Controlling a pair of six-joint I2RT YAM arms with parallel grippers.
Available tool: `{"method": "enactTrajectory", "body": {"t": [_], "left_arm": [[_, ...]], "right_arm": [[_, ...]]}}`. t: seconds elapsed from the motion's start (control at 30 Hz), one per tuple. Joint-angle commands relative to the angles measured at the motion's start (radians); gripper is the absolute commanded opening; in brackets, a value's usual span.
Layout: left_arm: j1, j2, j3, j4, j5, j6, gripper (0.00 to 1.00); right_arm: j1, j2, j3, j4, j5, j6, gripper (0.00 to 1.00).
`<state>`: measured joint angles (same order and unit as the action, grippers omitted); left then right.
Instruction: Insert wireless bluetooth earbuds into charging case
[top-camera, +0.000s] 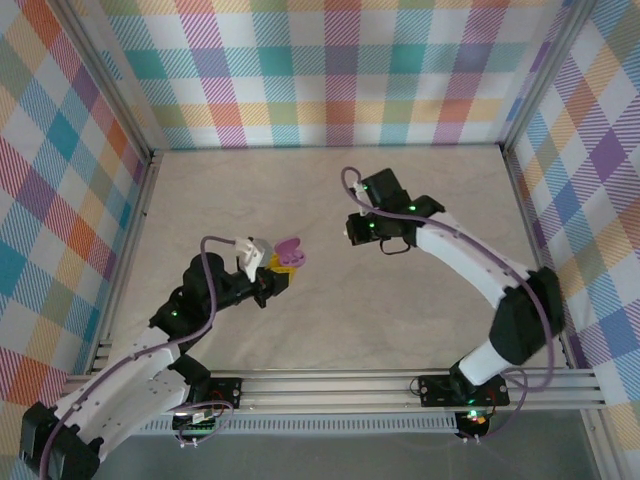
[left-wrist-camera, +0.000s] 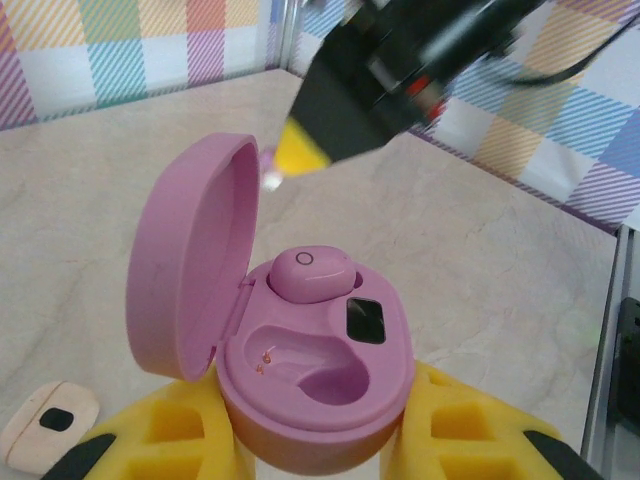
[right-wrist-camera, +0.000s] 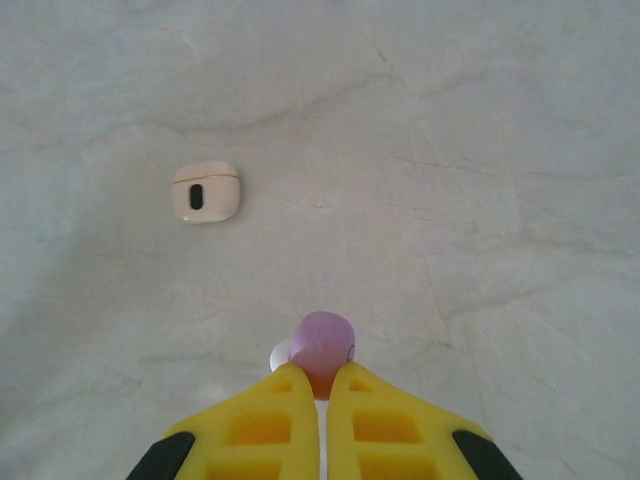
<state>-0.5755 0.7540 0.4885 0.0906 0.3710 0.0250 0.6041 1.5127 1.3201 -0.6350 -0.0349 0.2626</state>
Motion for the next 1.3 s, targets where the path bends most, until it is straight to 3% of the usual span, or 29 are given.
{"method": "enactTrajectory", "body": {"t": [0.0,0.3,0.57,0.77,0.9,1.07,1.27], "left_arm": [[-0.013,0.059,0.011,0.154,0.027,0.003,0.00],[-0.073,0.267,0.064,0.344,0.024,0.078,0.00],[-0.112,0.365,0.134,0.380,0.034,0.133,0.00],[-0.124,0.368,0.148,0.338,0.011,0.155,0.00],[-0.124,0.321,0.120,0.284,-0.071,0.182,0.00],[-0.120,0.250,0.109,0.182,-0.169,0.206,0.00],[-0.116,0.189,0.082,0.125,-0.215,0.196,0.00]], "right_arm": [[0.000,-0.093,0.025,-0.164,0.011,-0.028,0.08],[0.056,-0.270,0.126,-0.334,-0.006,0.028,0.07],[0.198,-0.197,0.258,-0.346,0.023,0.043,0.07],[0.215,-0.165,0.236,-0.296,0.066,0.059,0.08],[0.149,-0.212,0.191,-0.259,0.081,0.104,0.10],[0.024,-0.236,0.125,-0.178,-0.019,0.126,0.16],[-0.082,-0.038,0.186,-0.118,-0.071,0.100,0.34]]}}
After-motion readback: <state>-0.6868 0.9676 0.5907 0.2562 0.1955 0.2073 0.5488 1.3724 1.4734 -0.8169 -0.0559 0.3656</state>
